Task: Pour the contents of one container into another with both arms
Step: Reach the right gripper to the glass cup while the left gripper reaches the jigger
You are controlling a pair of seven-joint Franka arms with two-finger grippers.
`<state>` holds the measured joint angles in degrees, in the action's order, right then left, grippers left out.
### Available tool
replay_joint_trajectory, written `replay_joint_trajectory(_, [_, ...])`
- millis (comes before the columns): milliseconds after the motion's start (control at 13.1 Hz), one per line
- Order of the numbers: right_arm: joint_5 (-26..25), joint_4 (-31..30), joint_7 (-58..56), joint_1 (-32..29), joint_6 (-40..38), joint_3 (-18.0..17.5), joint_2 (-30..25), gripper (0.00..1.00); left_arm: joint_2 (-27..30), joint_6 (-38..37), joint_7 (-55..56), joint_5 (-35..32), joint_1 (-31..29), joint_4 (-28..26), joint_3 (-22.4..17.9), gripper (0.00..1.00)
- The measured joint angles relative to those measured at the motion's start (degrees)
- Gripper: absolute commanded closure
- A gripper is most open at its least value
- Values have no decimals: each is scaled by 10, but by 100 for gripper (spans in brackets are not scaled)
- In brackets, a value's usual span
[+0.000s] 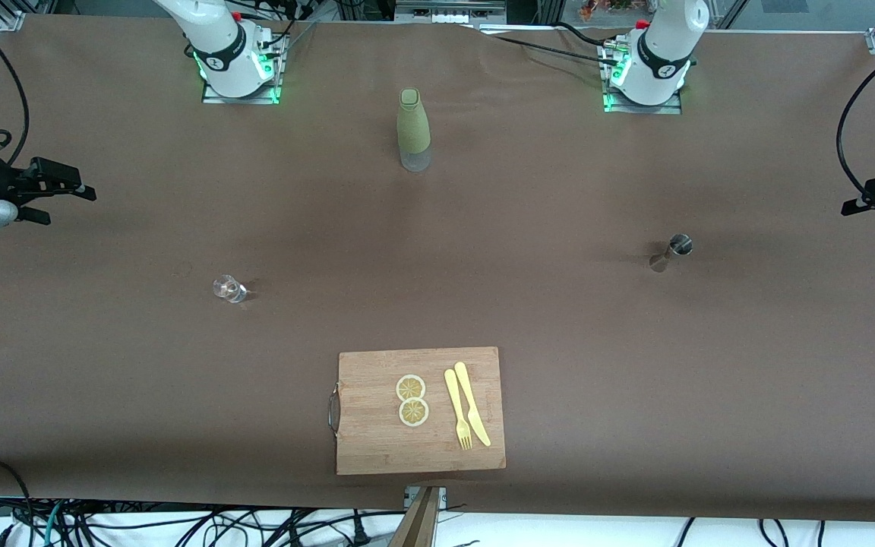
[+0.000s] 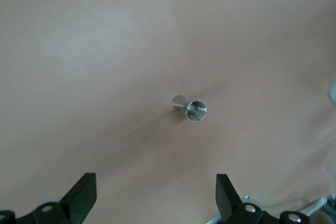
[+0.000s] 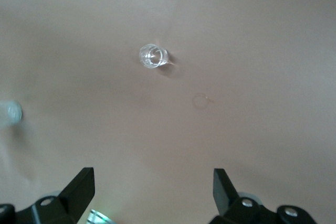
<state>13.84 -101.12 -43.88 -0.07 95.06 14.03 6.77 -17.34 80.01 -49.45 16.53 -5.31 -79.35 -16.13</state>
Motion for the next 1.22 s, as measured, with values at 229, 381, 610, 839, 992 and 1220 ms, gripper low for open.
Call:
replay_joint_trajectory(229, [67, 0, -194, -38, 1, 7, 50, 0, -34, 0, -204, 87, -6, -43, -66, 0])
replay_joint_trajectory(381, [120, 0, -310, -56, 2, 8, 84, 0, -68, 1, -330, 136, -21, -63, -88, 0])
replay_joint_trajectory(610, [220, -1, -491, -76, 9, 8, 151, 1, -118, 1, -497, 215, -54, -90, -91, 0])
replay_joint_trajectory(839, [331, -1, -685, -86, 14, 8, 237, 1, -177, 1, -665, 301, -81, -112, -91, 0])
replay_joint_trajectory(992, [387, 0, -786, -86, 22, 7, 284, 1, -224, 0, -768, 354, -98, -126, -92, 0])
replay_joint_trajectory(1220, [462, 1, -914, -86, 23, 3, 333, 1, -283, -24, -895, 422, -110, -149, -91, 0])
